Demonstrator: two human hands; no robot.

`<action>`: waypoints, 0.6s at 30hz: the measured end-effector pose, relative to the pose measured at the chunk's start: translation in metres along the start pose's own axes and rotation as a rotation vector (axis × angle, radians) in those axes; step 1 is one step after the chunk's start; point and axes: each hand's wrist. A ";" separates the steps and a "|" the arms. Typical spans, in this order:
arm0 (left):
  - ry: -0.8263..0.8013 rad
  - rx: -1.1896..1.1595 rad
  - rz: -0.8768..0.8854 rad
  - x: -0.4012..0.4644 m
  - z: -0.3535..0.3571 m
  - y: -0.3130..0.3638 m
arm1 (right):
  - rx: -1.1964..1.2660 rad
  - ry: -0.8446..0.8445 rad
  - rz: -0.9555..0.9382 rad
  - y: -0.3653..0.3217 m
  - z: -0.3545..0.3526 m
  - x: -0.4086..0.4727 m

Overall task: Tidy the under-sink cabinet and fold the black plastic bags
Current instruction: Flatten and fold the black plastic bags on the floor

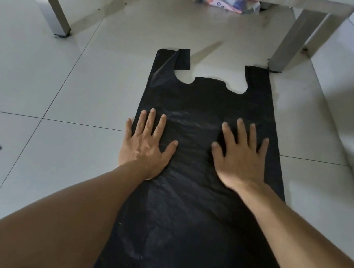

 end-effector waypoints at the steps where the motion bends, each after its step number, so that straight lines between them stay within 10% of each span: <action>1: 0.000 -0.002 0.001 0.000 0.000 0.000 | 0.007 -0.017 0.017 0.006 -0.003 0.014; 18: -0.035 -0.013 -0.021 0.008 -0.008 -0.040 | 0.075 0.058 0.091 -0.009 -0.020 0.045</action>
Point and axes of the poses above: each hand's wrist, its own x-axis towards the middle knuckle, its own z-axis out of the palm, y = z × x, and after that the axes turned 10 degrees about -y, right-handed
